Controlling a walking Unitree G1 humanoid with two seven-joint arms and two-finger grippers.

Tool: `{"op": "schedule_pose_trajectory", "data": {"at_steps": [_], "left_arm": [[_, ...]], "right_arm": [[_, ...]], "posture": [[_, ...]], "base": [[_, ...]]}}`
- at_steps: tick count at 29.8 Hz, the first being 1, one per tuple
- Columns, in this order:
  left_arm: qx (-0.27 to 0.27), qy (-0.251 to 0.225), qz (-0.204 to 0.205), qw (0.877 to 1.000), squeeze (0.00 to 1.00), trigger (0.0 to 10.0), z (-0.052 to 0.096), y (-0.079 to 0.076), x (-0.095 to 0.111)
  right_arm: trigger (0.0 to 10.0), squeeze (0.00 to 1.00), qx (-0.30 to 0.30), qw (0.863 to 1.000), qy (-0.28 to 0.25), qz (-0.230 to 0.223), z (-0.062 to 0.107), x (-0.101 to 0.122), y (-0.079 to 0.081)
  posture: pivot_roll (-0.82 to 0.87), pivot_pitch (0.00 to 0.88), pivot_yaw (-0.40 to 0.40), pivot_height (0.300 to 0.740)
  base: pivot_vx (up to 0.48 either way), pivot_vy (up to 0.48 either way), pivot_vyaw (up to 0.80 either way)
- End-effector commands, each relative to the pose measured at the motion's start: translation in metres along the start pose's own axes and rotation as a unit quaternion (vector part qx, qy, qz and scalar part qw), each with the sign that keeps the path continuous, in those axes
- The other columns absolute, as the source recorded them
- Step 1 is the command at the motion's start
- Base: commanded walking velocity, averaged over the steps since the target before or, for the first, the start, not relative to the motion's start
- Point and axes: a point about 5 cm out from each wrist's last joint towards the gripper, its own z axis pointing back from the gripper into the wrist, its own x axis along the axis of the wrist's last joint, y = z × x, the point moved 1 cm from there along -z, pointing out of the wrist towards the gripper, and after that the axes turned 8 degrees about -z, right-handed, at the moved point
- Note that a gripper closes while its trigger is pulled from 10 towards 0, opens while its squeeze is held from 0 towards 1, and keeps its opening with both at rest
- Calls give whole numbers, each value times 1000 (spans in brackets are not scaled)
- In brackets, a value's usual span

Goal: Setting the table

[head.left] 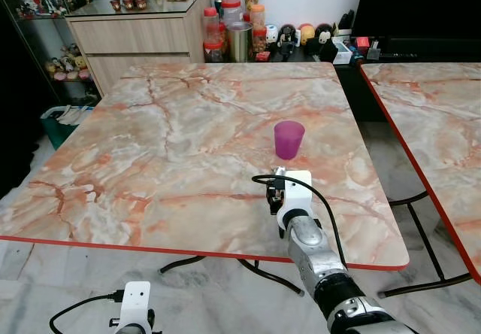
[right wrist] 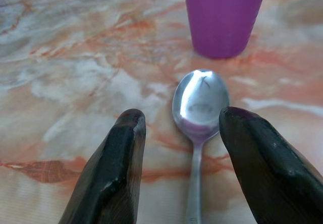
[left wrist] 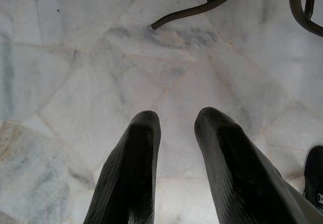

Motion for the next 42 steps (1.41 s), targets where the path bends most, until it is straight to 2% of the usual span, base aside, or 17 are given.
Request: {"op": "schedule_pose_trajectory", "data": {"at_steps": [1, 9, 21, 33, 42], "left_arm": [[0, 5, -1, 1000, 0, 10000, 0, 3, -3], [-3, 9, 1, 1000, 0, 10000, 1, 2, -6], [-6, 8, 2, 1000, 0, 10000, 1, 2, -5], [-8, 11, 5, 1000, 0, 10000, 1, 1, -5], [-19, 14, 10, 1000, 0, 10000, 1, -2, -6]], "right_arm": [[10000, 0, 4, 1000, 8, -12, -2, 1, 7], [10000, 0, -4, 999, 29, -16, -2, -6, 8], [10000, 0, -29, 999, 15, -25, -2, -2, 2], [10000, 0, -19, 998, 52, -21, 0, -16, 5], [10000, 0, -43, 996, 75, -26, 1, -22, -3]], "posture": [[13, 0, 53, 740], [15, 0, 49, 740], [10, 0, 52, 740], [14, 0, 45, 740], [12, 0, 45, 740]], "base": [[0, 0, 0], [0, 0, 0], [0, 0, 0], [0, 0, 0], [0, 0, 0]]}}
